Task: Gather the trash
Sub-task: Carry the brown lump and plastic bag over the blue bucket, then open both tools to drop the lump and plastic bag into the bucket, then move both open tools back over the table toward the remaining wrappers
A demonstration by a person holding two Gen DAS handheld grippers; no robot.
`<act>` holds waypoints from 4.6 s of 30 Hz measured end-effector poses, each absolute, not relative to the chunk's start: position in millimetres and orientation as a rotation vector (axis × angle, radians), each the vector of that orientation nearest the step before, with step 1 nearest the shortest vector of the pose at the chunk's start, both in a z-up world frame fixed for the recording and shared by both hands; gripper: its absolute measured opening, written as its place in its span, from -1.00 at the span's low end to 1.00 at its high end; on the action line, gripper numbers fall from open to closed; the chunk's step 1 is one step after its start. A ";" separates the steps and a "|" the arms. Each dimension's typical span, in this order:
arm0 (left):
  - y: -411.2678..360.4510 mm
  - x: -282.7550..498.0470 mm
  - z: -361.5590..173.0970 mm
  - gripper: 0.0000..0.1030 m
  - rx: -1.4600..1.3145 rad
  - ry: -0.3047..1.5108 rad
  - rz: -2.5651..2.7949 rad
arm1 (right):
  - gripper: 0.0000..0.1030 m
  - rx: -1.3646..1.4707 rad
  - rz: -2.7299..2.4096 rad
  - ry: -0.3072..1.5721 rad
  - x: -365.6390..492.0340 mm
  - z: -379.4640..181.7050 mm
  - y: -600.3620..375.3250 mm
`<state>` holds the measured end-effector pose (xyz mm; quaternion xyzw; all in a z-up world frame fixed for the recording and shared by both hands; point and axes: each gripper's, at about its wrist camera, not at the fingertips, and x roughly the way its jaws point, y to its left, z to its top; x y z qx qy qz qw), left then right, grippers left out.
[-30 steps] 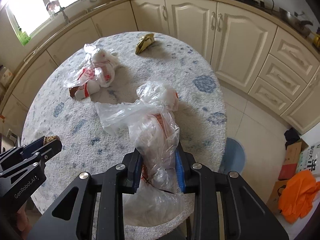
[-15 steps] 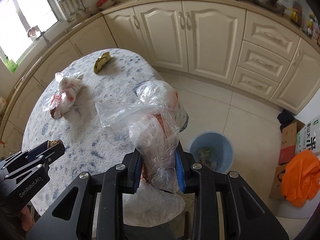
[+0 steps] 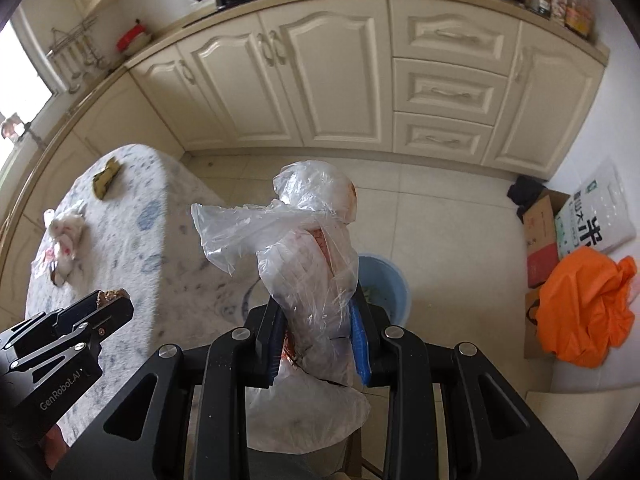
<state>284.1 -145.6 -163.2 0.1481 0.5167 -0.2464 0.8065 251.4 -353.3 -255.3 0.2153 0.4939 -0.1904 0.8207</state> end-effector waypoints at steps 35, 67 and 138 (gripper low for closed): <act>-286.9 350.3 -234.3 0.28 0.403 1.204 -0.566 | -0.45 0.554 -0.467 1.138 260.0 -296.2 -445.0; -245.9 330.3 -206.5 0.28 0.361 1.195 -0.533 | -0.17 0.471 -0.421 1.123 269.8 -274.2 -415.2; 174.6 280.7 -141.7 0.85 -0.069 1.109 0.004 | 0.99 0.205 0.112 0.978 357.2 -242.7 -67.6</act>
